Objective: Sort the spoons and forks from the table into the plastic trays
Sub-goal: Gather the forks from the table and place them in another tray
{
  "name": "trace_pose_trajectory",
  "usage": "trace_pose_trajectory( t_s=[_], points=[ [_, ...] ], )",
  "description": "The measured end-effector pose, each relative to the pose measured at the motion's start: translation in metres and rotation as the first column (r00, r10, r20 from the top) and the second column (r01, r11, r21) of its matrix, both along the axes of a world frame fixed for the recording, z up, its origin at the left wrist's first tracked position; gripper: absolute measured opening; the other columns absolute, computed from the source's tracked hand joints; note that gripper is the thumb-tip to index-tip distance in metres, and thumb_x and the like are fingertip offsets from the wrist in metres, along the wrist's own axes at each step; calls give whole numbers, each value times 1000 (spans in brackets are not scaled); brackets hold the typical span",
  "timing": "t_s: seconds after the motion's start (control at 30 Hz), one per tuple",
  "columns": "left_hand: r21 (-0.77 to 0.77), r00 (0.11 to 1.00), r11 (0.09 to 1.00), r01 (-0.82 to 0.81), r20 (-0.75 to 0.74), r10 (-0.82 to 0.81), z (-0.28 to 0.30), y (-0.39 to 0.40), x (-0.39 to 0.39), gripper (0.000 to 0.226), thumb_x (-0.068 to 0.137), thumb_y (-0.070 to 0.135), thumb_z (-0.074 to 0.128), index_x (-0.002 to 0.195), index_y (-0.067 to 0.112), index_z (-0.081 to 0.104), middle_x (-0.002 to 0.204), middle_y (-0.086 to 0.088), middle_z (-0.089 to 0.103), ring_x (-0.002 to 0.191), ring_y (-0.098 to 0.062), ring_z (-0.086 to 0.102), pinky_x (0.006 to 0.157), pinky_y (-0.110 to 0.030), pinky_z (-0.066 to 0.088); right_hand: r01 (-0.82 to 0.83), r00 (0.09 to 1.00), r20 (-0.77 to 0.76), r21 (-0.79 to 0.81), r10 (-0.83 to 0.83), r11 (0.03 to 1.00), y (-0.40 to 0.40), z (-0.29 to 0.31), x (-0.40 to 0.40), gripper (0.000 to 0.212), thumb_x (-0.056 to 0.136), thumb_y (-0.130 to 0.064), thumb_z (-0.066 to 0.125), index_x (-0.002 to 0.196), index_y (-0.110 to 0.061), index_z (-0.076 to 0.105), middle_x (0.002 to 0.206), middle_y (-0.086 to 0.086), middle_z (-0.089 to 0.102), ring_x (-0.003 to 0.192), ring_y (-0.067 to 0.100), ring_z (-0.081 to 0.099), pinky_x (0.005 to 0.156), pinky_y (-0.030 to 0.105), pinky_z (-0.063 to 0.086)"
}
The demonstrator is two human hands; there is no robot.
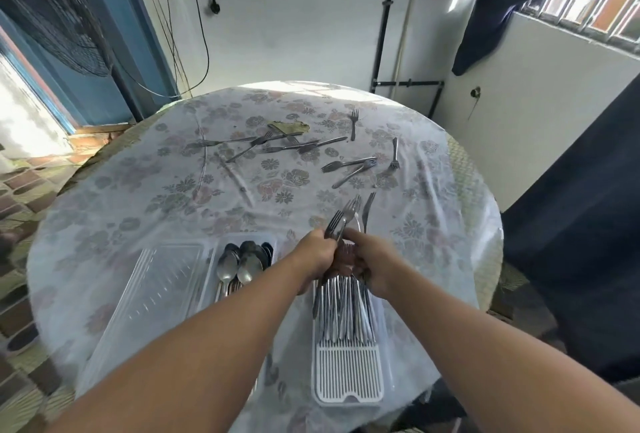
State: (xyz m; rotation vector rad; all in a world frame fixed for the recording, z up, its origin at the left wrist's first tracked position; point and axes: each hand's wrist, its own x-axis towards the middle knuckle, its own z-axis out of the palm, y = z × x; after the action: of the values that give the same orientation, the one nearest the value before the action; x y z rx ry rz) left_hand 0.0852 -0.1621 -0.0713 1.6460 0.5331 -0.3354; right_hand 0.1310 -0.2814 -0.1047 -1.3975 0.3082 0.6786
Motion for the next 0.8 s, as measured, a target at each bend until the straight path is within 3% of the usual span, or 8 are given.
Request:
trace_pose_trajectory(
  t_s=[0.07,0.17,0.23,0.37,0.53,0.6,0.7,0.8],
  points=[
    [25,1000,1000,-14,1,14,0,-6,-10,25,107,15,42,113,7,65,103,-18,77,70,-20,71,54,-25,54,-7,1000,19,-38,8,999,-7,1,-9,20,100,-26,64,101,-7,70,61,3,51,43,12,40,37,23,28],
    [182,998,982,-58,25,55,-7,-11,-16,38,99,41,48,109,13,73,115,-16,72,99,-28,65,90,-37,53,1,993,115,-106,11,994,-17,2,-19,16,101,-19,63,91,-8,69,56,-2,45,40,8,36,39,22,29],
    [350,998,934,-66,16,65,-10,-13,-19,47,96,53,46,116,20,73,117,-10,67,112,-32,57,102,-44,47,-3,981,188,-187,39,982,-21,2,-24,19,99,-18,64,82,-10,65,56,-2,40,40,9,32,42,23,28],
    [261,989,964,-50,147,11,-19,-5,-23,27,103,34,60,106,12,75,88,-7,70,78,-22,58,71,-32,43,-33,909,350,-480,226,876,-24,-3,-33,28,95,-19,64,69,-15,56,55,-2,44,44,11,37,46,25,30],
    [230,968,958,-169,221,117,-19,6,-20,19,100,24,66,97,7,73,83,-11,75,67,-21,72,73,-41,62,0,835,344,-780,430,626,-22,-17,-45,21,95,-29,60,77,-18,61,68,0,62,63,20,58,61,32,51],
    [193,983,974,-115,164,84,-19,11,-20,24,103,23,60,91,4,69,81,-14,75,65,-22,72,68,-38,59,-15,807,315,-835,500,550,-15,-16,-49,26,100,-33,56,81,-15,62,69,1,61,63,18,56,54,28,42],
    [366,991,930,29,112,-75,-30,13,-20,33,101,25,62,72,10,61,71,-11,67,68,-28,66,64,-37,52,-26,807,309,-833,503,552,-4,-20,-56,33,106,-31,49,84,-11,64,71,3,61,63,18,56,49,29,36],
    [635,976,759,144,35,-215,-40,10,-21,35,97,45,63,74,19,61,77,-2,64,87,-27,61,75,-34,48,-24,811,306,-835,499,550,0,-37,-65,20,104,-18,47,89,-11,59,76,1,59,70,20,58,53,29,42]
  ],
)
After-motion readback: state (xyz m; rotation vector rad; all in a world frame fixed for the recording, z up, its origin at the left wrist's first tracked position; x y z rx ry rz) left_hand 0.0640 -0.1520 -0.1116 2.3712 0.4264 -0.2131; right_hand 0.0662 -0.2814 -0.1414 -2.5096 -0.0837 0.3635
